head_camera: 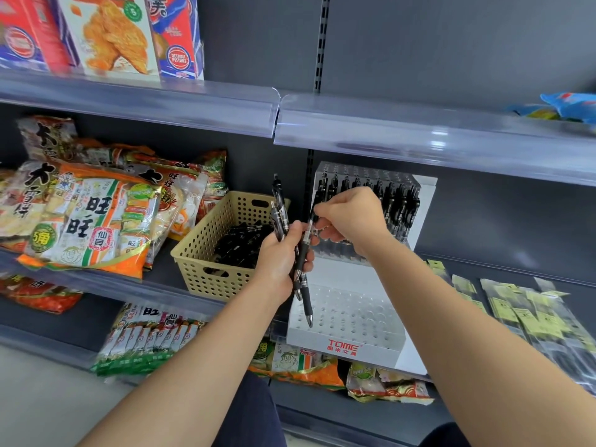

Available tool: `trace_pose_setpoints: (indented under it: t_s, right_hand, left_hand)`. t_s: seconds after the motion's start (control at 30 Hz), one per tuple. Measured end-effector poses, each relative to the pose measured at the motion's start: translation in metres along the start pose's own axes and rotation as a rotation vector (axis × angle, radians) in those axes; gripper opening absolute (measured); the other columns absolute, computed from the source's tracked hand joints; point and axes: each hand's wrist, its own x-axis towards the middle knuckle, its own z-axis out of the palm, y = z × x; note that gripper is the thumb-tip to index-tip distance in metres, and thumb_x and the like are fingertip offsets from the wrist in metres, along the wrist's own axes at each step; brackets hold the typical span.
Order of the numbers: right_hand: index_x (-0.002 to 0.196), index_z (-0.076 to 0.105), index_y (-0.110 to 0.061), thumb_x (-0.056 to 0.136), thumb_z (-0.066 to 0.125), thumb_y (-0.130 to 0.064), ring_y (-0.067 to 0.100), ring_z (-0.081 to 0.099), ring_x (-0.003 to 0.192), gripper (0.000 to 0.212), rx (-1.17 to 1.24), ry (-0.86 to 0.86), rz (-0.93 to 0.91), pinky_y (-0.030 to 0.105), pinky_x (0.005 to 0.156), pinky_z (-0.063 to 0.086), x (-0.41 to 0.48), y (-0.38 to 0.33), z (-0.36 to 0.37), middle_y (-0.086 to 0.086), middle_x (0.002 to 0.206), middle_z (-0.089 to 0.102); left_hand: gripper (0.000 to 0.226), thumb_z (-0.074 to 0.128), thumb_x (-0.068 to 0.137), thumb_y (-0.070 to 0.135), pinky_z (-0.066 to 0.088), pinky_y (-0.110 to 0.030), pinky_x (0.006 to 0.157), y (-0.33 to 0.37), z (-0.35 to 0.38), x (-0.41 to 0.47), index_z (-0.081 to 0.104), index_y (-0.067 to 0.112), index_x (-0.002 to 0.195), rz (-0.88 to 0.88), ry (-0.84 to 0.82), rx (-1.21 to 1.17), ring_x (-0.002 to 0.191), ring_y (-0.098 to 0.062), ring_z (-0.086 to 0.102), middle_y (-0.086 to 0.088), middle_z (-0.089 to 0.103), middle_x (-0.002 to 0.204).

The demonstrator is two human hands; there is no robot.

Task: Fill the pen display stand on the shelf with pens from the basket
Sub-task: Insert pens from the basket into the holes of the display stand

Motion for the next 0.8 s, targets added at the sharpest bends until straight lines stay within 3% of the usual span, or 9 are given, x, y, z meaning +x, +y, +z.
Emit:
trace_pose_setpoints:
  t_s: [0.33, 0.5, 0.67, 0.8]
  right_hand:
    - [0.069, 0.069, -0.015, 0.083, 0.069, -0.026, 0.022, 0.07, 0.064, 0.018, 0.052, 0.291, -0.216, 0.042, 0.069, 0.059, 0.005, -0.011, -0.01, 0.003, 0.065, 0.07]
    - [0.076, 0.07, -0.012, 0.088, 0.063, -0.028, 0.015, 0.061, 0.063, 0.021, -0.121, 0.401, -0.359, 0.028, 0.07, 0.052, -0.002, -0.014, -0.009, -0.006, 0.061, 0.063]
    - [0.078, 0.071, -0.011, 0.09, 0.061, -0.029, 0.013, 0.057, 0.063, 0.023, -0.239, 0.4, -0.398, 0.023, 0.063, 0.038, -0.001, -0.007, -0.005, -0.006, 0.062, 0.061]
    - [0.077, 0.073, -0.009, 0.089, 0.062, -0.029, 0.019, 0.063, 0.067, 0.025, -0.282, 0.366, -0.386, 0.025, 0.067, 0.045, 0.0, -0.003, -0.001, 0.002, 0.067, 0.069]
  left_hand:
    - [0.026, 0.052, 0.097, 0.034, 0.043, -0.024, 0.041, -0.007, -0.013, 0.007, 0.059, 0.012, 0.107, -0.09, 0.108, 0.155, 0.043, -0.017, 0.055, -0.007, 0.066, 0.07]
    - [0.026, 0.053, 0.096, 0.036, 0.038, -0.022, 0.04, -0.01, -0.014, 0.006, 0.062, 0.013, 0.104, -0.151, 0.111, 0.131, 0.048, -0.015, 0.048, -0.004, 0.061, 0.068]
    - [0.019, 0.055, 0.096, 0.014, 0.037, -0.021, 0.039, -0.011, -0.016, 0.012, 0.057, 0.004, 0.113, -0.181, 0.132, 0.053, 0.051, -0.014, 0.045, -0.008, 0.06, 0.074]
    - [0.013, 0.047, 0.097, 0.003, 0.038, -0.021, 0.042, -0.01, -0.017, 0.012, 0.054, 0.006, 0.108, -0.152, 0.128, 0.034, 0.054, -0.015, 0.048, -0.011, 0.062, 0.078]
